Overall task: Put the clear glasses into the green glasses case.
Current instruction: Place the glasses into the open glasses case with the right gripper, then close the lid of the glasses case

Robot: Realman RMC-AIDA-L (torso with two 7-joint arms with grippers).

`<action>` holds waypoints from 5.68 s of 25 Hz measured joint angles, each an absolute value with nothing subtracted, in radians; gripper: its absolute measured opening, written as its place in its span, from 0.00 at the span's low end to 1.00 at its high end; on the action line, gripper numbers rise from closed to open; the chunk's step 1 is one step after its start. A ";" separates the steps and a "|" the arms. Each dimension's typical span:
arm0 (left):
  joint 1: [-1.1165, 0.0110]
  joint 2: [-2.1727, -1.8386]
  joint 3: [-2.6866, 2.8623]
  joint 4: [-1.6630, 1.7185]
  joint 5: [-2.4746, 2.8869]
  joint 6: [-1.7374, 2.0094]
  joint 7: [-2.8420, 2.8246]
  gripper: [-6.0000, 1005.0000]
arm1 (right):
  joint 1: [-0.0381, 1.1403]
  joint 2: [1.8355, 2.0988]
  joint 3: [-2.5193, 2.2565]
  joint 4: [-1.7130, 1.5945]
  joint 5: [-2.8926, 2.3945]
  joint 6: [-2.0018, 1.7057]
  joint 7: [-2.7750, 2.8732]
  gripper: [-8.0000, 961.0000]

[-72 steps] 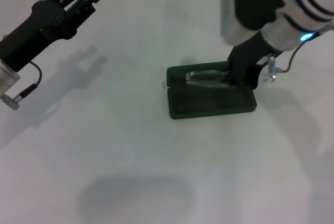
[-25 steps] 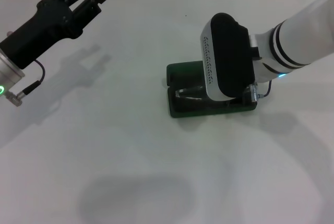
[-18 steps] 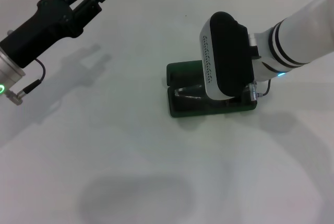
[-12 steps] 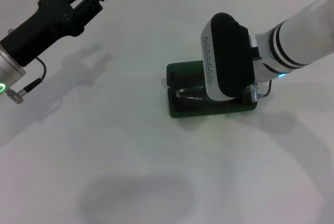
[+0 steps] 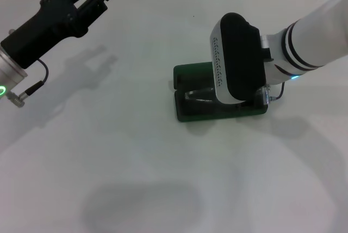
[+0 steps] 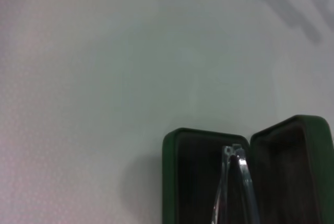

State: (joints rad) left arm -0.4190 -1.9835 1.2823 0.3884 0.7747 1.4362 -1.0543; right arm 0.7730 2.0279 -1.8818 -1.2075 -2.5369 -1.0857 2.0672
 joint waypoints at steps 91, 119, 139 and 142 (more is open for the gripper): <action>-0.496 -2.062 1.152 0.403 0.850 1.094 -1.131 0.54 | 0.584 2.024 -1.240 -0.424 -1.620 -1.333 1.521 0.88; -0.564 -2.077 1.150 0.416 0.994 1.034 -1.115 0.54 | 0.638 2.027 -1.313 -0.405 -1.625 -1.200 1.548 0.88; -0.791 -2.092 1.527 0.420 1.248 0.734 -1.358 0.54 | 0.638 2.028 -1.339 -0.411 -1.609 -1.198 1.538 0.88; -0.793 -2.091 1.572 0.421 1.249 0.740 -1.365 0.54 | 0.637 2.028 -1.342 -0.411 -1.606 -1.197 1.537 0.88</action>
